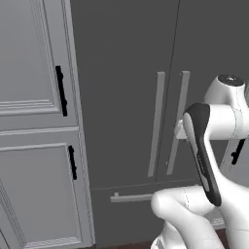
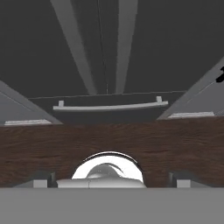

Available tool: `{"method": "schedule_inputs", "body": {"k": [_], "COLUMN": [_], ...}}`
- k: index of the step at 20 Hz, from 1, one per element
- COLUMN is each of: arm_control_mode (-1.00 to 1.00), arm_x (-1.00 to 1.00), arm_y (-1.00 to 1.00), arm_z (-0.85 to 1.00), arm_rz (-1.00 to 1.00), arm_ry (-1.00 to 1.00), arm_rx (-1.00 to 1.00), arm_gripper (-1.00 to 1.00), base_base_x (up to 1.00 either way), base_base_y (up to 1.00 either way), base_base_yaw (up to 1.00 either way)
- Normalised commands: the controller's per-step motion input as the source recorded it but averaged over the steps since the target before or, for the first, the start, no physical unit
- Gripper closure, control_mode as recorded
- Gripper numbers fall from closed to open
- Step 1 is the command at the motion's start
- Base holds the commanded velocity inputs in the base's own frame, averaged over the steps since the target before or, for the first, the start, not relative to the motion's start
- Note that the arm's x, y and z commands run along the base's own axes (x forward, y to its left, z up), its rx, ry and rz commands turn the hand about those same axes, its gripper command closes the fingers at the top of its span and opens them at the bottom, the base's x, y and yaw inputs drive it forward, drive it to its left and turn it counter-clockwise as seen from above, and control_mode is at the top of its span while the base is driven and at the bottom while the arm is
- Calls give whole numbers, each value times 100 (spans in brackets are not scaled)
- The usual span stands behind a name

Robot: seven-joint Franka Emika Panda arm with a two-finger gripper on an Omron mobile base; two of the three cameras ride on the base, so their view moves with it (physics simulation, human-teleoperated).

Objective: Grab a lemon wedge from the fridge and one ice cube from the ice bowl, and put them in the glass of lemonade.

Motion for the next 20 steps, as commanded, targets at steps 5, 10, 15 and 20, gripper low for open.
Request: {"method": "schedule_inputs", "body": {"k": [5,10,15,20], "arm_control_mode": [100,100,100,100], "arm_x": [0,0,0,0], "arm_y": [0,0,0,0], "arm_z": [0,0,0,0], "arm_rz": [0,0,0,0], "arm_ry": [0,0,0,0], "arm_rx": [0,0,0,0], "arm_gripper": [-100,-100,-100,-100], "base_base_x": [16,48,65,87], "base_base_y": [12,28,18,15], "base_base_yaw": [68,77,79,74]}}
